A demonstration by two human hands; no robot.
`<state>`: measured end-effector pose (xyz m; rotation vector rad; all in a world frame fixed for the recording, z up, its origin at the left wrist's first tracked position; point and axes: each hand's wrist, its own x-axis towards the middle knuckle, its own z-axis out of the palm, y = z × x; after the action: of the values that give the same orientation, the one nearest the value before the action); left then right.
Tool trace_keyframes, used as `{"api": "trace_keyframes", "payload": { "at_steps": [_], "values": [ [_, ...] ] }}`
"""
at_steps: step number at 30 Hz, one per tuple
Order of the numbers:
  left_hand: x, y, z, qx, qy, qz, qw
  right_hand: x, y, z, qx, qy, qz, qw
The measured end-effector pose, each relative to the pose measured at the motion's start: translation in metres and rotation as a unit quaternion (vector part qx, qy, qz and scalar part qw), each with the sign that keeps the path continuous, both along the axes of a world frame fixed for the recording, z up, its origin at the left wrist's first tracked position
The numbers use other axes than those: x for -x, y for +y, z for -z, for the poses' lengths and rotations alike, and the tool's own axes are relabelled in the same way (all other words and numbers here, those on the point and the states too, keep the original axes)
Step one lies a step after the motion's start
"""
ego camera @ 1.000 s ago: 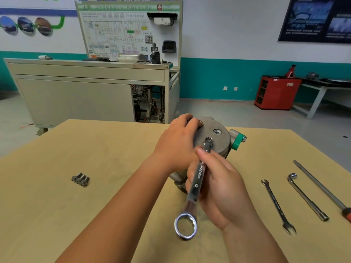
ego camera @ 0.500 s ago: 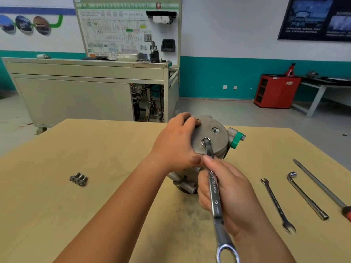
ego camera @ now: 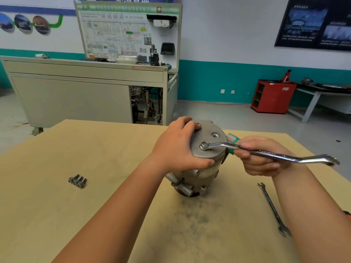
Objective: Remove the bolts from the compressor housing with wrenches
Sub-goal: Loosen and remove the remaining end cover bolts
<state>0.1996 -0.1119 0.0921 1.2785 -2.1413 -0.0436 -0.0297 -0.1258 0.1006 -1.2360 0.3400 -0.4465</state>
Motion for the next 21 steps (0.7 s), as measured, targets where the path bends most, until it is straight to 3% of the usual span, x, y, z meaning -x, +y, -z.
{"api": "trace_keyframes", "payload": {
  "at_steps": [2,4,6,7,9,11,21],
  "values": [
    [-0.003,0.000,0.000,-0.002,-0.004,0.002,1.000,-0.002,0.007,0.001,0.001,-0.011,0.014,1.000],
    [-0.005,0.000,-0.001,-0.008,-0.014,0.004,1.000,-0.009,0.026,-0.005,-0.071,-0.132,-0.042,0.988],
    [-0.005,-0.001,-0.001,-0.008,-0.016,0.002,1.000,-0.023,0.045,-0.009,-0.133,-0.244,-0.013,0.960],
    [-0.004,-0.001,0.000,-0.004,-0.013,0.000,1.000,-0.034,0.054,-0.007,-0.137,-0.248,0.062,0.957],
    [-0.002,0.000,0.001,0.000,-0.007,-0.002,1.000,-0.061,0.080,-0.001,-0.032,-0.159,0.295,0.942],
    [0.001,0.002,0.000,0.001,-0.002,-0.001,1.000,-0.086,0.098,0.010,0.023,-0.113,0.402,0.908],
    [0.000,-0.001,0.002,0.021,-0.022,-0.017,0.999,-0.129,0.107,0.026,-0.047,-0.093,0.423,0.900]
  ]
}}
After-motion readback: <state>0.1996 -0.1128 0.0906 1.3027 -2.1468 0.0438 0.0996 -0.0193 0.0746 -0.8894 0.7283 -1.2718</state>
